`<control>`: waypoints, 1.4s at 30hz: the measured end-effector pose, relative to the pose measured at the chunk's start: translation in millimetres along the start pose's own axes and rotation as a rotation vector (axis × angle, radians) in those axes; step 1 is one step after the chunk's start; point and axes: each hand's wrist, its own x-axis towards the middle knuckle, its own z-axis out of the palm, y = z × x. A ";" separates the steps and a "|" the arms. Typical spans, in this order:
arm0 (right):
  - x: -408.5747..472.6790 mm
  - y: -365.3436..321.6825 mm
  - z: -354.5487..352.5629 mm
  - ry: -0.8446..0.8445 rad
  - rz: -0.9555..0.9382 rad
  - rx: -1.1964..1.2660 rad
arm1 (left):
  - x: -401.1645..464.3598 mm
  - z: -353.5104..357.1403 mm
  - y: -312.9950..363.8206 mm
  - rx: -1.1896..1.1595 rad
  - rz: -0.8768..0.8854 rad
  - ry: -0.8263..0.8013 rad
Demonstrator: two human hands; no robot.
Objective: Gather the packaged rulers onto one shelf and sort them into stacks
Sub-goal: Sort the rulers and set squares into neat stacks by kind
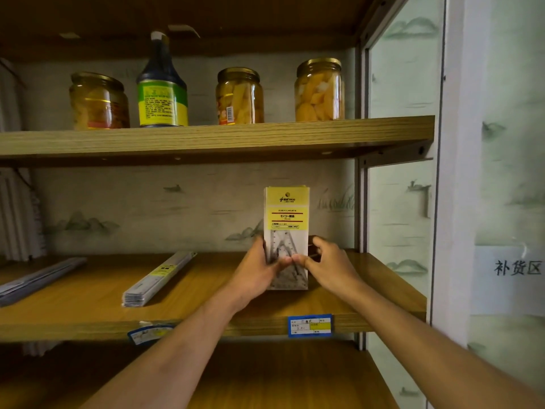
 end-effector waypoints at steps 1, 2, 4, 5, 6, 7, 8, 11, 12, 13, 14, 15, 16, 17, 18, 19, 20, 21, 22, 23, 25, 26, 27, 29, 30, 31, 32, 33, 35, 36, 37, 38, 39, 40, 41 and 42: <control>-0.8 1.3 -2.0 0.001 -0.007 -0.003 | 0.0 1.6 -1.3 -0.004 -0.010 -0.038; -1.6 2.7 -3.9 0.003 -0.011 -0.002 | 0.0 3.7 -2.2 -0.018 -0.022 -0.076; -1.0 6.1 -6.7 -0.003 -0.005 0.000 | -0.2 7.6 -4.1 -0.034 -0.047 -0.117; -0.3 6.8 -7.1 -0.009 -0.001 -0.005 | 0.8 9.3 -4.4 -0.020 -0.054 -0.115; 0.1 6.6 -7.9 -0.015 0.002 -0.011 | 2.7 10.7 -4.4 0.009 -0.048 -0.102; 0.8 6.8 -8.4 -0.021 0.004 -0.016 | 5.1 12.2 -4.4 0.042 -0.034 -0.084; 1.5 6.9 -8.9 -0.021 -0.001 -0.015 | 6.9 13.4 -4.2 0.066 -0.018 -0.068; 0.8 9.4 -9.0 -0.042 -0.002 -0.002 | 9.9 17.3 -7.5 0.080 -0.012 -0.067; -0.4 10.3 -8.0 -0.058 0.000 0.005 | 10.8 18.3 -10.6 0.081 -0.018 -0.071; -0.9 11.8 -6.7 -0.070 0.005 0.015 | 11.5 18.8 -13.5 0.085 -0.025 -0.073; -1.2 12.7 -5.9 -0.075 0.006 0.020 | 12.5 19.5 -14.4 0.095 -0.033 -0.079; -0.7 12.8 -5.5 -0.077 0.007 0.018 | 13.9 19.7 -14.4 0.112 -0.039 -0.086; -0.5 12.2 -5.6 -0.083 0.010 0.013 | 15.4 19.4 -14.0 0.137 -0.044 -0.094; -0.1 12.0 -5.6 -0.088 0.016 0.013 | 16.9 18.8 -13.3 0.164 -0.044 -0.102; 0.0 12.1 -5.9 -0.091 0.021 0.017 | 17.6 18.2 -12.0 0.185 -0.044 -0.109; -0.1 13.0 -6.5 -0.091 0.026 0.024 | 18.4 17.6 -11.4 0.199 -0.041 -0.113; -0.4 13.8 -7.2 -0.091 0.029 0.032 | 18.8 17.0 -11.4 0.209 -0.037 -0.113; -0.9 14.7 -7.4 -0.095 0.032 0.045 | 18.6 16.6 -11.7 0.212 -0.033 -0.109; -1.3 15.1 -7.8 -0.098 0.032 0.061 | 18.1 16.0 -11.6 0.211 -0.031 -0.103; -1.7 15.7 -8.2 -0.097 0.032 0.077 | 17.3 15.7 -11.1 0.204 -0.027 -0.099; -1.6 16.4 -9.2 -0.074 0.020 0.098 | 16.3 14.9 -9.0 0.184 -0.018 -0.095; -1.5 16.6 -9.5 -0.060 0.012 0.099 | 15.4 14.3 -7.3 0.168 -0.013 -0.091; -1.1 16.9 -9.5 -0.051 0.008 0.097 | 14.6 13.6 -6.3 0.154 -0.007 -0.084; -0.9 17.4 -9.2 -0.055 0.006 0.101 | 12.4 12.9 -3.9 0.137 -0.002 -0.080; -0.7 18.2 -8.6 -0.065 0.009 0.109 | 11.8 13.0 -3.3 0.133 -0.003 -0.082; -0.4 19.2 -8.0 -0.075 0.019 0.119 | 10.6 13.4 -2.5 0.129 -0.005 -0.085; -0.5 19.8 -7.8 -0.083 0.028 0.127 | 9.2 13.8 -1.4 0.127 -0.009 -0.086; -0.7 20.3 -7.8 -0.089 0.038 0.130 | 7.9 14.0 -0.1 0.125 -0.012 -0.086; -1.1 20.4 -7.9 -0.097 0.043 0.139 | 7.1 13.5 1.5 0.123 -0.012 -0.075; -1.1 20.1 -7.8 -0.097 0.042 0.147 | 7.1 13.2 2.1 0.124 -0.012 -0.069; -1.3 19.4 -7.8 -0.095 0.043 0.151 | 7.1 12.8 2.4 0.124 -0.017 -0.065; -1.6 18.8 -7.9 -0.093 0.044 0.152 | 7.0 12.6 2.9 0.121 -0.023 -0.067; -2.0 18.2 -8.0 -0.092 0.046 0.152 | 7.2 12.7 3.0 0.118 -0.030 -0.074; -1.7 18.4 -7.9 -0.090 0.045 0.151 | 7.9 12.9 2.8 0.117 -0.032 -0.085; -1.7 18.5 -7.8 -0.089 0.047 0.148 | 7.9 13.1 3.0 0.117 -0.033 -0.098; -1.4 18.7 -7.7 -0.089 0.050 0.143 | 8.4 13.3 3.3 0.115 -0.039 -0.108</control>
